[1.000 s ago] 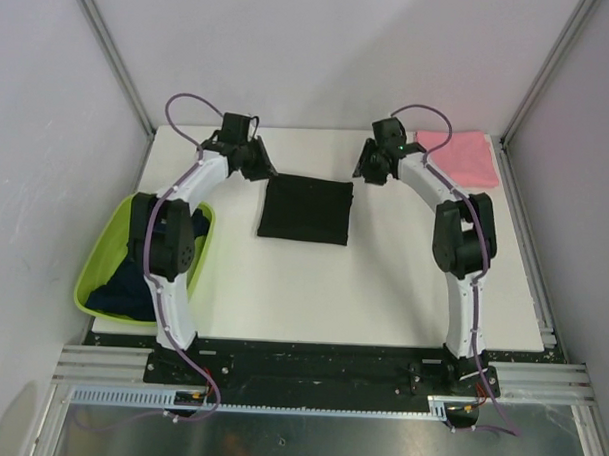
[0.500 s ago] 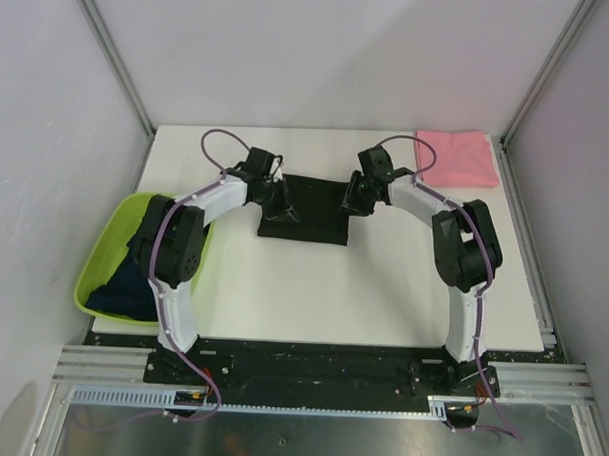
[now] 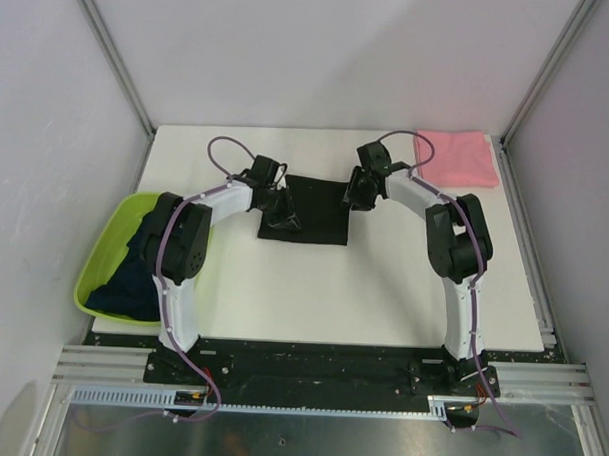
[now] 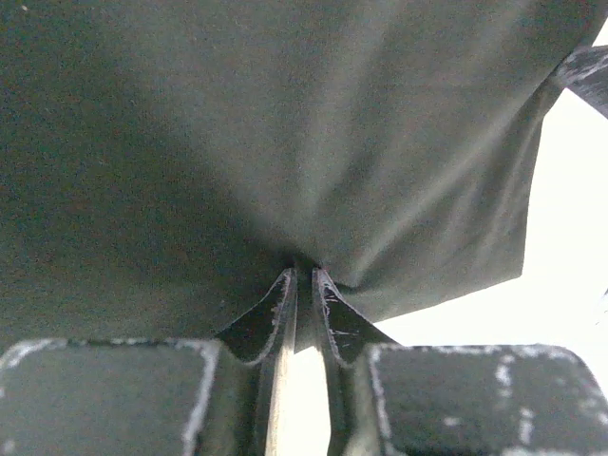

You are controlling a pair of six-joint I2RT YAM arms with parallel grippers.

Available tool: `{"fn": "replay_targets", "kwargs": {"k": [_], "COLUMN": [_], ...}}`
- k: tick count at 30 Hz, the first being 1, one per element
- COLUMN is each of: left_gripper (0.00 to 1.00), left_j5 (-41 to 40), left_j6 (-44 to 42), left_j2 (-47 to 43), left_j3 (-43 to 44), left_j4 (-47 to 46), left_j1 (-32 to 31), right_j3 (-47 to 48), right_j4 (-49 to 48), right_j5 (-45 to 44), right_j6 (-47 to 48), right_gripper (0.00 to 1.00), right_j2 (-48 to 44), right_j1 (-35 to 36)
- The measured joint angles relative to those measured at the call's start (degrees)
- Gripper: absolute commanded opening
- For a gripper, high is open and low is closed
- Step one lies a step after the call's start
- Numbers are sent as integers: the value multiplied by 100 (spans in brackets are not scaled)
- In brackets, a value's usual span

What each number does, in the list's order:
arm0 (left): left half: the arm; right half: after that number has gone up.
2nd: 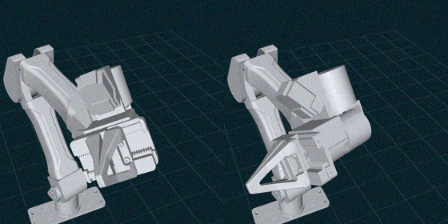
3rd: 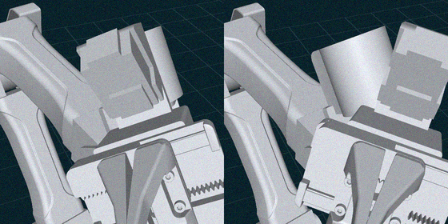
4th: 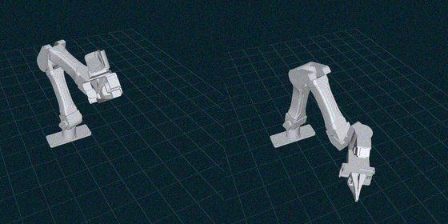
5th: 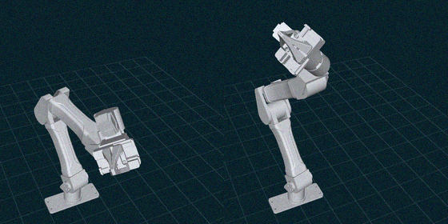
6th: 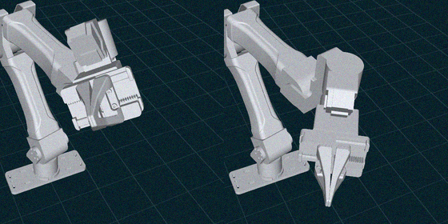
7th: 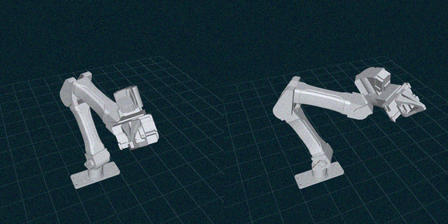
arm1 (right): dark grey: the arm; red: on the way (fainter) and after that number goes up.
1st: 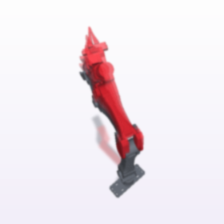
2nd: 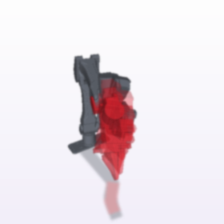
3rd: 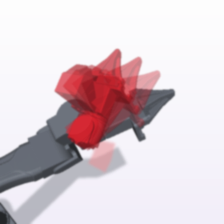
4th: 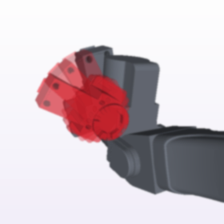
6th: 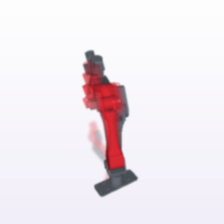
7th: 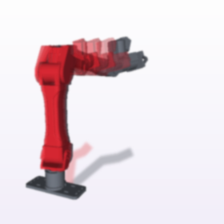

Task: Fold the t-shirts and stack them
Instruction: Fold the long partially folded tshirt into a neat square

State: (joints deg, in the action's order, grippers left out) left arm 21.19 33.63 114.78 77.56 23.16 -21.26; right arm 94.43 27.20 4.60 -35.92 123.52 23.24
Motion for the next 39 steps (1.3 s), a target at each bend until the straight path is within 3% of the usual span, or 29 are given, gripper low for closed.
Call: {"fn": "replay_targets", "kwargs": {"k": [10, 15, 23, 29, 39], "left_gripper": [32, 35, 45, 54, 54], "left_j5": [0, -155, -822, -1165, -1362], "left_j6": [81, 210, 398, 457, 546], "left_j2": [-76, -723, -2079, -2129, -1836], "left_j3": [2, -199, -1266, -1818, -1871], "left_j4": [0, 28, 59, 221, 238], "left_j1": [15, 203, 831, 841, 841], "right_j3": [280, 345, 730, 898, 920], "right_j4": [-9, -129, -243, -280, -315], "right_j5": [-177, -120, -33, -7, -63], "right_j6": [407, 745, 1126, 1163, 1086], "right_gripper": [56, 60, 60, 57, 48], "right_j2": [24, 170, 619, 732, 791], "right_j1": [-129, -168, -188, -133, -4]}}
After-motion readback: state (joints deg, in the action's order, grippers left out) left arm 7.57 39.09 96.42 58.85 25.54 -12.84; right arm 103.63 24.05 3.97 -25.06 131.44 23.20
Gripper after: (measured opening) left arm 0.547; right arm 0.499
